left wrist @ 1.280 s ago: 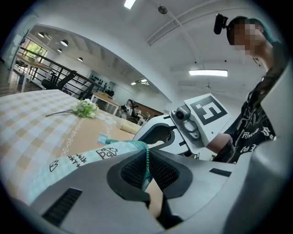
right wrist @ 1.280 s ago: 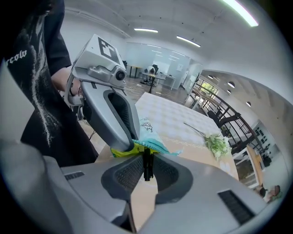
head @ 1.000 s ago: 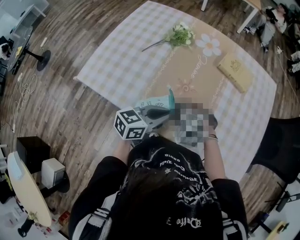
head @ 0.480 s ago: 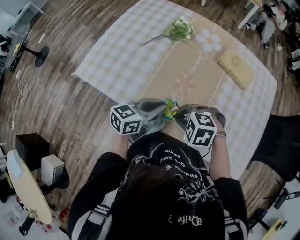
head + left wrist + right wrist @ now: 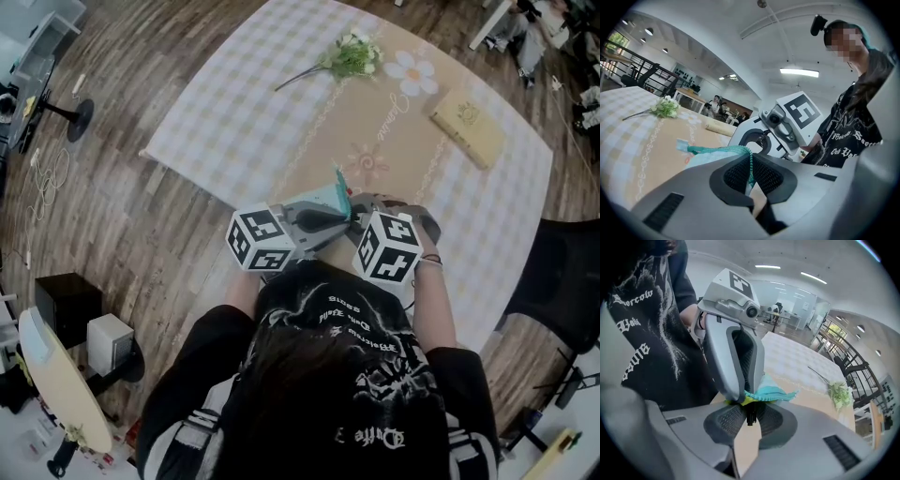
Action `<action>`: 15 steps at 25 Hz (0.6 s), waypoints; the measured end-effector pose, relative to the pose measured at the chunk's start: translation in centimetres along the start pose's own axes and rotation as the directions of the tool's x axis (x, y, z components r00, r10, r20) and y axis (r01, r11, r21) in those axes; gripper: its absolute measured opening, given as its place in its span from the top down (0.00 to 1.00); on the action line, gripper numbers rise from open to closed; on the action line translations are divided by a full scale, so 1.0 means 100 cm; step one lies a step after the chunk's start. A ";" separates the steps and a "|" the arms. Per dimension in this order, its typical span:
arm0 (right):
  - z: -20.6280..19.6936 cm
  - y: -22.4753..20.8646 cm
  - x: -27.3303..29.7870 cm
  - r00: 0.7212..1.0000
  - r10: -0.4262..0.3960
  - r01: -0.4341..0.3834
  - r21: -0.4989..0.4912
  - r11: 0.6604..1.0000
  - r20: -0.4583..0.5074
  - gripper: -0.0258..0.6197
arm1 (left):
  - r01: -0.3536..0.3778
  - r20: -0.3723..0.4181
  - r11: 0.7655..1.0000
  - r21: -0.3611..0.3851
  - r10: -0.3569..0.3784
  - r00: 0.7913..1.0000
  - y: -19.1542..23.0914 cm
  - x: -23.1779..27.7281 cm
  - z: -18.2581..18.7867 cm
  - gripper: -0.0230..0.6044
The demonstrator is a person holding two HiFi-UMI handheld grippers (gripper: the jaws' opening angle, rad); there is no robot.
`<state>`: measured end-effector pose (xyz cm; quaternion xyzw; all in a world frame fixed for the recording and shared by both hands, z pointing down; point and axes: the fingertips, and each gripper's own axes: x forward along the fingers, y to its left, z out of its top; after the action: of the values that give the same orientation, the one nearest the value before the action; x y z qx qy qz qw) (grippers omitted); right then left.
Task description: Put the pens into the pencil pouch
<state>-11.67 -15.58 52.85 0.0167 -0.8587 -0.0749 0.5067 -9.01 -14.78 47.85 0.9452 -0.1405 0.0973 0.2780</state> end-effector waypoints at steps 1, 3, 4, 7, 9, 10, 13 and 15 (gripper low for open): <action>0.001 -0.001 0.002 1.000 -0.002 0.001 0.026 1.000 0.024 0.86 | 0.002 0.004 1.000 -0.009 -0.002 1.000 0.001 0.000 0.000 0.91; -0.001 -0.002 0.007 0.999 -0.007 0.003 0.070 0.998 0.050 0.86 | -0.002 0.006 1.000 -0.022 0.002 1.000 0.004 0.001 -0.002 0.91; -0.003 -0.003 0.009 0.999 -0.016 0.012 0.083 0.996 0.051 0.86 | -0.012 0.005 1.000 -0.023 0.012 1.000 0.006 0.002 -0.003 0.91; -0.009 -0.007 0.015 0.997 -0.060 0.053 0.130 0.990 0.049 0.85 | -0.073 -0.002 0.997 -0.024 0.073 0.997 0.018 0.003 -0.010 0.91; -0.013 -0.010 0.015 0.995 -0.083 0.072 0.178 0.981 0.059 0.82 | -0.123 -0.005 0.992 -0.026 0.123 0.992 0.026 0.004 -0.014 0.91; -0.016 -0.011 0.014 0.994 -0.093 0.078 0.201 0.977 0.065 0.78 | -0.144 -0.005 0.989 -0.028 0.144 0.990 0.030 0.004 -0.014 0.91; -0.023 -0.018 0.004 0.988 -0.120 0.091 0.268 0.959 0.093 0.65 | -0.189 -0.010 0.982 -0.033 0.188 0.982 0.037 0.007 -0.015 0.91; -0.030 -0.023 -0.007 0.983 -0.148 0.108 0.310 0.945 0.108 0.65 | -0.200 -0.019 0.979 -0.036 0.200 0.980 0.039 0.011 -0.018 0.91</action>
<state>-8.80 -18.08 53.40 0.1449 -0.8883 0.0236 0.4352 -9.35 -17.14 51.55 0.9201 -0.2345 0.1294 0.2857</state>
